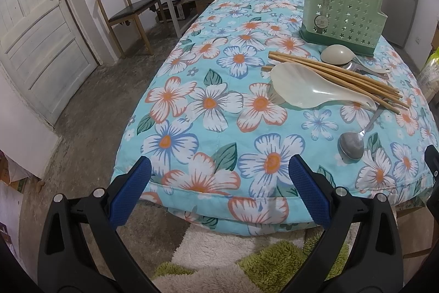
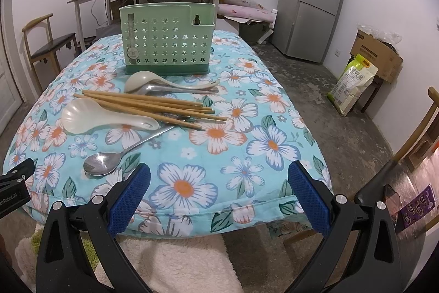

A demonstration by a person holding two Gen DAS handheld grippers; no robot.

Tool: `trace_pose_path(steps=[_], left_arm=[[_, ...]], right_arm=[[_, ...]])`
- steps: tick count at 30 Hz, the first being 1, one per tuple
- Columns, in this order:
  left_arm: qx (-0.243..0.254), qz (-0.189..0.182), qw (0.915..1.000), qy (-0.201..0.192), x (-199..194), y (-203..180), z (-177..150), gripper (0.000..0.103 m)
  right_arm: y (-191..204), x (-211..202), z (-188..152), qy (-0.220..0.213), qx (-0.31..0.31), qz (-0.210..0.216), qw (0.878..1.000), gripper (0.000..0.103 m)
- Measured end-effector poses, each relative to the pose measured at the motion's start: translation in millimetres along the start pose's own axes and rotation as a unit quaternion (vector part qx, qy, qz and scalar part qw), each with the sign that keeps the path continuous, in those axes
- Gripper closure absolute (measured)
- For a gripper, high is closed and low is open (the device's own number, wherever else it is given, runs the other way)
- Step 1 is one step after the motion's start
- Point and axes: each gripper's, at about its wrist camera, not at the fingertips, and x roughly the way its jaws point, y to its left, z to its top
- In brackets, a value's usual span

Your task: Organize utensils

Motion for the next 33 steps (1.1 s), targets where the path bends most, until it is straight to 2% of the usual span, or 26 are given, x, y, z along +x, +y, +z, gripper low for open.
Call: trace_pose_path(steps=[24,29,33], left_arm=[[0.002,-0.004,1.0,0.003,7.7,0.8,-0.1,0.007],[0.003,-0.037,0.9993,-0.011,11.7,9.0,-0.5,0.007],[0.009,-0.101,0.994,-0.04,9.9,15.6,0.0,0.007]], right_arm=[[2.1,3.6,-2.8,0.0,-0.003,0.005,1.0,0.005],[-1.7,2.1,-1.6,-0.02,-0.002,0.018,1.0,0.005],[-3.5,-0.1,-2.3,-0.048,-0.012,0.026,0.998,0.005]])
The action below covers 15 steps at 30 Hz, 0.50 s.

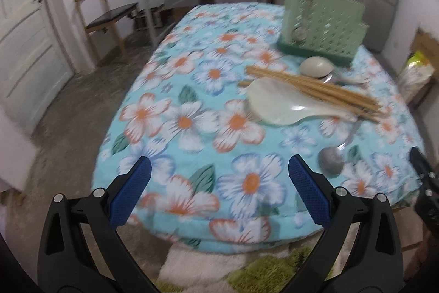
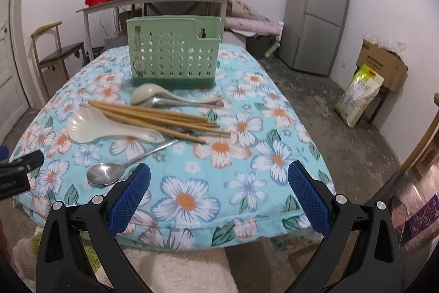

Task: Organize utensils
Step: 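Reach the left gripper to the loose metal spoon and grasp it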

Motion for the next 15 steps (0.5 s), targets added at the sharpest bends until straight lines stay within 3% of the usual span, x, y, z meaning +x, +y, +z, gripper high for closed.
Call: trace_pose_path(steps=[2,6,11,15], left_arm=[[-0.002,-0.047,0.9987,-0.021,-3.8,4.8,-0.1,0.007],[-0.017,-0.092,0.9949,-0.036,-2.9,4.8,3.8,0.007],[-0.024,-0.138,0.9902,0.006,14.4,-9.2,7.6,0.007],[0.008,-0.165,0.9861,0.02,23.7,-28.5,7.3,0.007]], right_arm=[[0.3,1.7,0.2,-0.005,-0.011,0.009,1.0,0.005],[1.8,10.3,-4.0,-0.004,-0.019,0.038,0.999,0.005],[2.6,26.7,-6.6,0.017,-0.013,0.051,0.998,0.005],[-1.0,44.0,-8.1,0.044,-0.002,0.045,0.998,0.005]])
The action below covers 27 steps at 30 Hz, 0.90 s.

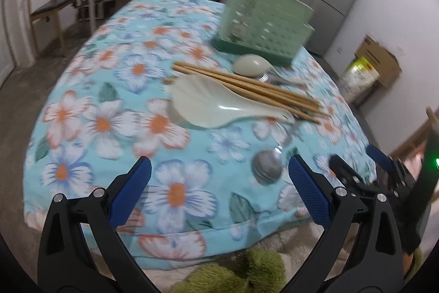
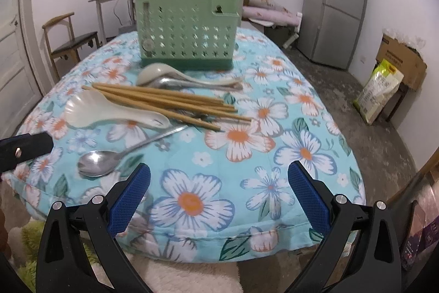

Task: Organize utensils
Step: 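Reach the left gripper to the loose metal spoon and grasp it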

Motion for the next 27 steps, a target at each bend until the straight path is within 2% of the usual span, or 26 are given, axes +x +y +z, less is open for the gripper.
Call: trace_pose_path(steps=[4,9,16,22,27], left_arm=[[0.015,-0.028,0.9993,0.021,11.6,-9.3,1.1,0.007],[0.014,-0.029,0.9971,0.069,36.6,-13.8,-1.2,0.007],[0.021,-0.02,0.998,0.057,39.6,-15.6,-7.7,0.007],[0.039,0.004,0.9966,0.073,43.3,-22.7,-5.1,0.007],[0.009,-0.033,0.9969,0.07,34.9,-11.6,2.1,0.007]], right_arm=[[-5.8,13.2,-2.2,0.023,0.012,0.004,1.0,0.005],[-12.7,20.5,-3.5,0.034,0.026,0.01,0.999,0.005],[-18.6,27.2,-5.7,0.041,0.038,0.019,0.998,0.005],[-19.4,31.3,-5.9,0.043,0.04,0.023,0.998,0.005],[-19.6,31.8,-5.2,0.041,0.038,0.025,0.998,0.005]])
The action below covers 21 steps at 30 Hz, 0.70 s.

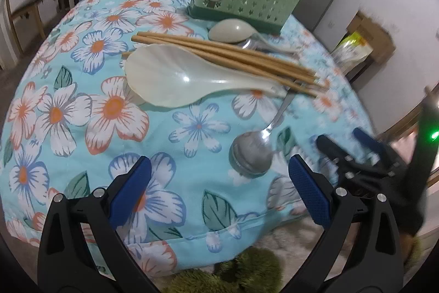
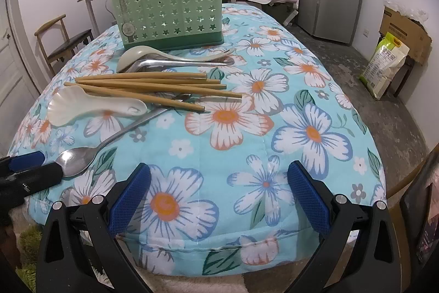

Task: Organize utensils
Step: 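Reach the left gripper to the loose metal spoon and grasp it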

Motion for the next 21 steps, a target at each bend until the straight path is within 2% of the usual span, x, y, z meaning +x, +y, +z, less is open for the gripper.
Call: trace_pose_path(steps=[5,7,9,10,11,15,19,21], left_arm=[[0.025,-0.061,0.9973,-0.032,-19.9,-10.2,2.7,0.008],[0.036,-0.087,0.9952,-0.027,-21.8,-17.3,2.7,0.02],[0.034,-0.096,0.9948,-0.007,-16.1,-19.6,2.8,0.036],[0.028,-0.099,0.9947,0.004,-12.1,-18.8,2.5,0.04],[0.017,-0.104,0.9943,0.014,-7.9,-16.1,0.8,0.05],[-0.049,-0.133,0.9891,0.04,5.0,2.2,-1.4,0.068],[-0.115,-0.165,0.9779,0.058,19.3,19.1,-2.8,0.076],[-0.136,-0.172,0.9739,0.061,23.4,23.8,-3.2,0.085]], right_arm=[[-1.7,0.2,0.6,-0.002,0.003,0.004,1.0,0.005],[-3.0,-0.1,0.7,-0.003,0.005,0.006,1.0,0.005],[-4.1,-0.1,0.6,-0.004,0.006,0.009,1.0,0.005],[-4.2,-0.1,0.5,-0.004,0.006,0.009,1.0,0.005],[-4.6,-0.2,0.5,-0.004,0.007,0.01,1.0,0.005],[-5.9,-0.1,0.6,-0.004,0.006,0.012,1.0,0.005],[-6.1,0.1,1.2,-0.003,0.006,0.011,1.0,0.005],[-6.2,0.3,1.1,-0.003,0.007,0.011,1.0,0.005]])
